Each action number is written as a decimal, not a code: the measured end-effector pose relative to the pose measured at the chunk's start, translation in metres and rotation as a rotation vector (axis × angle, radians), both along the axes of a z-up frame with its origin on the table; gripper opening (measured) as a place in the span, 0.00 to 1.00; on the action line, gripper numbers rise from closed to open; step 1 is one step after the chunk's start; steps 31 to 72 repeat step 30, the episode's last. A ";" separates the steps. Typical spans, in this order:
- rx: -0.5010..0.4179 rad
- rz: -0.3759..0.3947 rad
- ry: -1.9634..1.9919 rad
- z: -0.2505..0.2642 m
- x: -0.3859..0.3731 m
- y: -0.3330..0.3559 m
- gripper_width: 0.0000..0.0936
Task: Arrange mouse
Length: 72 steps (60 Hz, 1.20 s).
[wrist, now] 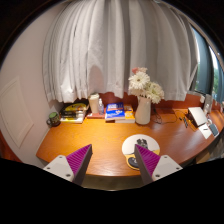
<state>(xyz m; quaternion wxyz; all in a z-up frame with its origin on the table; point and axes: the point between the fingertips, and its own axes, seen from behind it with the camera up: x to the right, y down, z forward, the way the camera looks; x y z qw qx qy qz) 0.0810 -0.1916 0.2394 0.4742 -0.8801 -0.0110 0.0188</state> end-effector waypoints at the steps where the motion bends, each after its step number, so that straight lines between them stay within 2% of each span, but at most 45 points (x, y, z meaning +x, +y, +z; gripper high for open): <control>1: -0.004 0.003 -0.002 -0.001 -0.003 -0.003 0.90; 10: -0.031 0.022 -0.017 -0.008 -0.027 -0.028 0.90; 30: -0.024 0.041 -0.023 -0.006 -0.056 -0.045 0.90; 72: -0.024 0.041 -0.023 -0.006 -0.056 -0.045 0.90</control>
